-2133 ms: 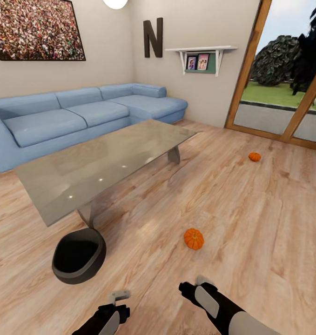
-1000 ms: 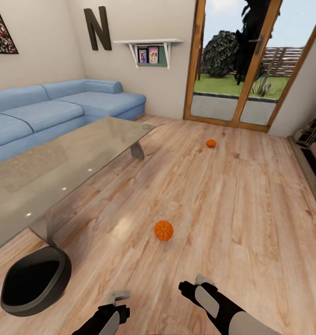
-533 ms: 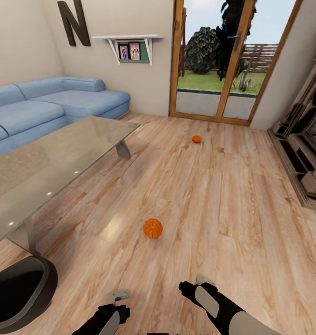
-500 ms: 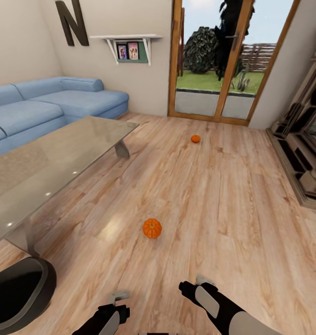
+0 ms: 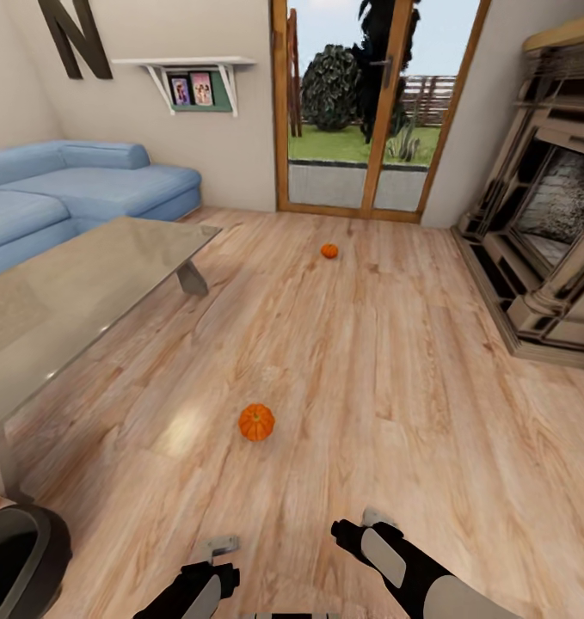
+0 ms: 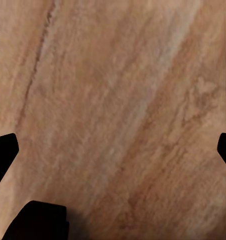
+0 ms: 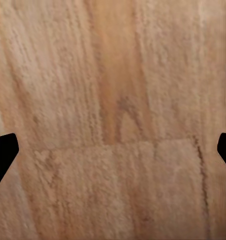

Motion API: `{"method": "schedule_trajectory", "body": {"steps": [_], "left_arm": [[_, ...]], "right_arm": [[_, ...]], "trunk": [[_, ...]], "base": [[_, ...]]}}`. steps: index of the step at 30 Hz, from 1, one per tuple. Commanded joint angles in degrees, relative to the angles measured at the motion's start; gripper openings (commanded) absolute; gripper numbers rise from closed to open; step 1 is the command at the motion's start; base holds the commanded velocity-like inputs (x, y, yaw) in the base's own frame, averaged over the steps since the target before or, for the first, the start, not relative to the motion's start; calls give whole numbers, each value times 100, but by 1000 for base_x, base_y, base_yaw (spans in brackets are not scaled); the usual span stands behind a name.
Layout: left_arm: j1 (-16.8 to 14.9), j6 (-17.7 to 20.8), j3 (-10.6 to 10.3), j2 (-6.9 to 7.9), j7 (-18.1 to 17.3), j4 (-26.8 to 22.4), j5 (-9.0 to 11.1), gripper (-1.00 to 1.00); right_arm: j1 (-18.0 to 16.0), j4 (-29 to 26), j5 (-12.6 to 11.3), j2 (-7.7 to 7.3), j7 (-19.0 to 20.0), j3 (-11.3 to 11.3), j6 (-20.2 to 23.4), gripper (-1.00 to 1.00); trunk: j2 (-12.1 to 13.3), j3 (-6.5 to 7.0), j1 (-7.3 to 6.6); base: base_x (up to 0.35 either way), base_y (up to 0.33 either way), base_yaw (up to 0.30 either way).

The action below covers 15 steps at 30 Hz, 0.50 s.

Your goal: Place each of the two pumpkins and all three candles from the living room inside a cabinet in the living room (use any cabinet), then make sure every cabinet is closed, and position the cauldron so it is next to a table in the living room.

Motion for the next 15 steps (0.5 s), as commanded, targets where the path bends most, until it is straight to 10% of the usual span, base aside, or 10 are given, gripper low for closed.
{"method": "schedule_trajectory", "body": {"steps": [1, 15], "left_arm": [[-2, 14, -34, 7, 53, -12, 54, 100], [-2, 14, -34, 5, 53, -12, 54, 100]], "right_arm": [[-5, -9, -30, -3, -40, 40, 14, 100], [1, -2, -42, -185, 284, 40, 35, 100]], "trunk": [[-2, -8, -1], [-2, -56, -1]], "base": [[0, 0, -248], [0, 0, -246]]}}
